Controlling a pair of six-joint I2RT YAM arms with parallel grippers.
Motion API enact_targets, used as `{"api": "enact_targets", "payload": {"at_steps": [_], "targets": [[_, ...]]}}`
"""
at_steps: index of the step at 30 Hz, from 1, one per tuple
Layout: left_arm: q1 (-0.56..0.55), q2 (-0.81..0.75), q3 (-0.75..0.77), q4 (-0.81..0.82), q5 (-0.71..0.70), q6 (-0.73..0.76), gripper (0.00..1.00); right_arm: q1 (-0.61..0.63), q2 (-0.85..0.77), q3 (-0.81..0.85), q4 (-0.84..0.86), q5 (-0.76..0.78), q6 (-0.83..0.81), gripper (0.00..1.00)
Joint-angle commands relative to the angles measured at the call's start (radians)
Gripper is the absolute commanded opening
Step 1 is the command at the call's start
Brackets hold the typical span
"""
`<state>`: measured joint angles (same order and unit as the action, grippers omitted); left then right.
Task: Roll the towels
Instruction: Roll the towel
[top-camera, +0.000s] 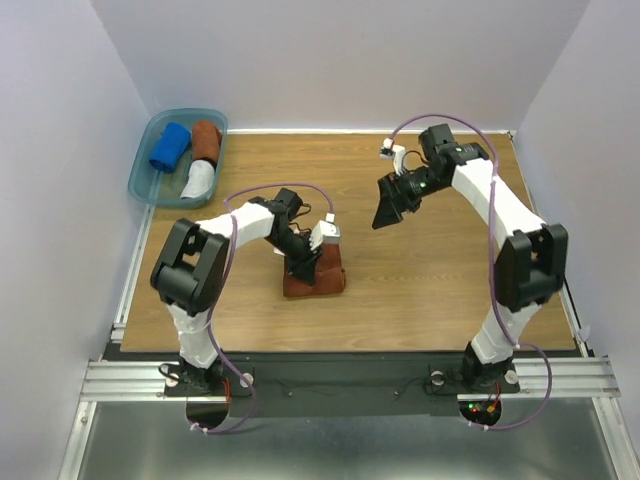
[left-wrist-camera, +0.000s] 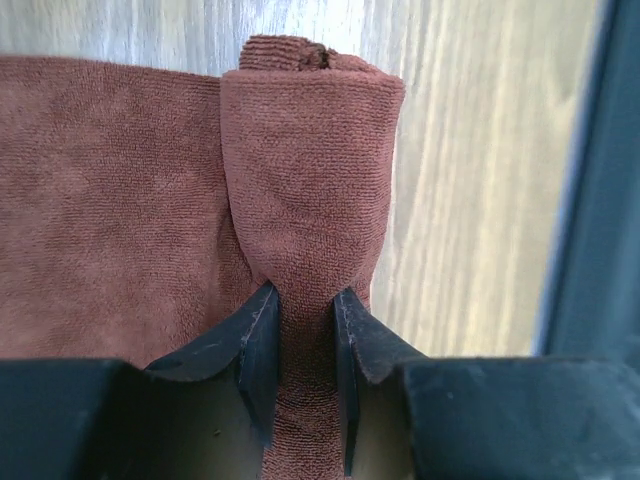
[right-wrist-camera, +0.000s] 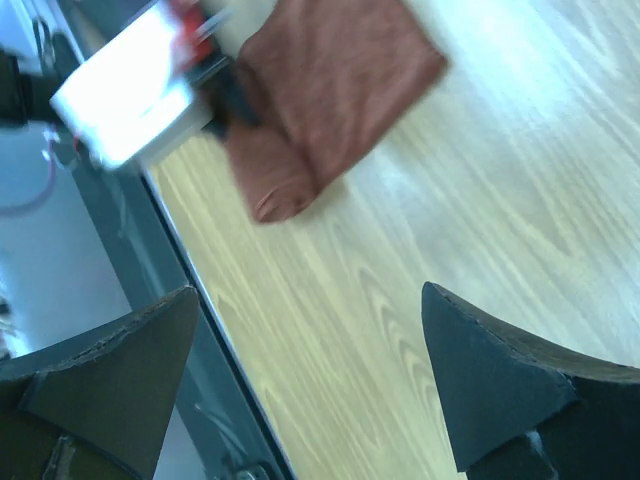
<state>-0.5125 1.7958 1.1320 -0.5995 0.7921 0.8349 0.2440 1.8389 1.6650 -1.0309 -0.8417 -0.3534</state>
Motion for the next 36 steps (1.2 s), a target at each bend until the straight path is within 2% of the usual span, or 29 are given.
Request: {"api": "enact_targets", "payload": {"at_steps": [1,4,5,6,9,15,21,25,29,31,32,33,34,35,36], "targets": [[0.054,0.189,0.089,-0.242,0.024,0.107,0.08,0.04,-0.128,-0.115,0.08,0.062,-0.1,0.98],[0.084,0.26,0.173,-0.302,0.042,0.13,0.09,0.158,-0.181,-0.171,0.141,0.223,-0.104,0.98],[0.109,0.299,0.19,-0.316,0.05,0.138,0.09,0.234,-0.208,-0.21,0.196,0.268,-0.104,0.98],[0.118,0.315,0.219,-0.335,0.061,0.147,0.1,0.271,-0.217,-0.229,0.227,0.358,-0.104,0.98],[0.152,0.368,0.265,-0.364,0.061,0.161,0.1,0.399,-0.222,-0.307,0.369,0.504,-0.127,0.98],[0.169,0.416,0.317,-0.419,0.061,0.188,0.13,0.606,-0.198,-0.395,0.587,0.714,-0.222,0.98],[0.172,0.458,0.342,-0.436,0.052,0.205,0.15,0.73,-0.179,-0.496,0.741,0.771,-0.354,0.96],[0.178,0.474,0.37,-0.447,0.053,0.207,0.16,0.755,-0.133,-0.544,0.776,0.789,-0.4,0.89],[0.18,0.479,0.385,-0.45,0.044,0.21,0.17,0.756,-0.073,-0.588,0.83,0.826,-0.41,0.87],[0.18,0.479,0.396,-0.453,0.041,0.21,0.18,0.756,-0.06,-0.596,0.841,0.833,-0.409,0.8],[0.181,0.478,0.399,-0.454,0.041,0.213,0.18,0.755,-0.046,-0.6,0.841,0.833,-0.407,0.72],[0.181,0.473,0.403,-0.456,0.038,0.213,0.2,0.755,-0.043,-0.603,0.841,0.836,-0.406,0.61],[0.181,0.456,0.405,-0.453,0.035,0.214,0.24,0.755,-0.041,-0.608,0.839,0.836,-0.394,0.36],[0.181,0.441,0.4,-0.444,0.033,0.213,0.27,0.756,-0.041,-0.611,0.836,0.836,-0.378,0.26],[0.187,0.423,0.391,-0.413,0.032,0.207,0.3,0.753,-0.043,-0.619,0.835,0.833,-0.369,0.09]]}}
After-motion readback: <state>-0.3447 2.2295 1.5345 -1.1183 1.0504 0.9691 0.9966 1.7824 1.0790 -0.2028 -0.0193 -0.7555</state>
